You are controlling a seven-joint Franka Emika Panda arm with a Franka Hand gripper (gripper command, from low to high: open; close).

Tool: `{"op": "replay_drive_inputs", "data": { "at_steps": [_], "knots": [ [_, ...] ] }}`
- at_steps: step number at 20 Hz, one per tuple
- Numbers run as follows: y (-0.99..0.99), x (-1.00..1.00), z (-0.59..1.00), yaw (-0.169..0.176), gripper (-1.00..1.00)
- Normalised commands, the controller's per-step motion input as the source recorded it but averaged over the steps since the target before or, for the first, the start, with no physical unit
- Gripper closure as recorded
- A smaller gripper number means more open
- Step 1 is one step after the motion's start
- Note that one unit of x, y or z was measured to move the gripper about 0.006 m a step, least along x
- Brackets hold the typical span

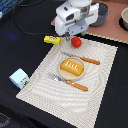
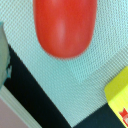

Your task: Interact with the objects in diverse but meaningful ways.

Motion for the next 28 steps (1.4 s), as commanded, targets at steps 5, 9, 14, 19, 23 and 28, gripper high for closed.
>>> {"op": "replay_drive_inputs", "data": {
  "at_steps": [5,9,14,19,23,28],
  "knots": [
    [-0.33,-0.64,0.17,0.01,-1.0],
    [-0.05,-0.79,-0.22,0.06,-1.0],
    [0.11,-0.7,-0.39,0.159,-1.0],
    [0.16,-0.74,-0.47,0.165,-1.0],
    [0.0,-0.75,-0.42,0.108,-1.0],
    [-0.23,-0.64,-0.37,0.06,-1.0]
  ]
}}
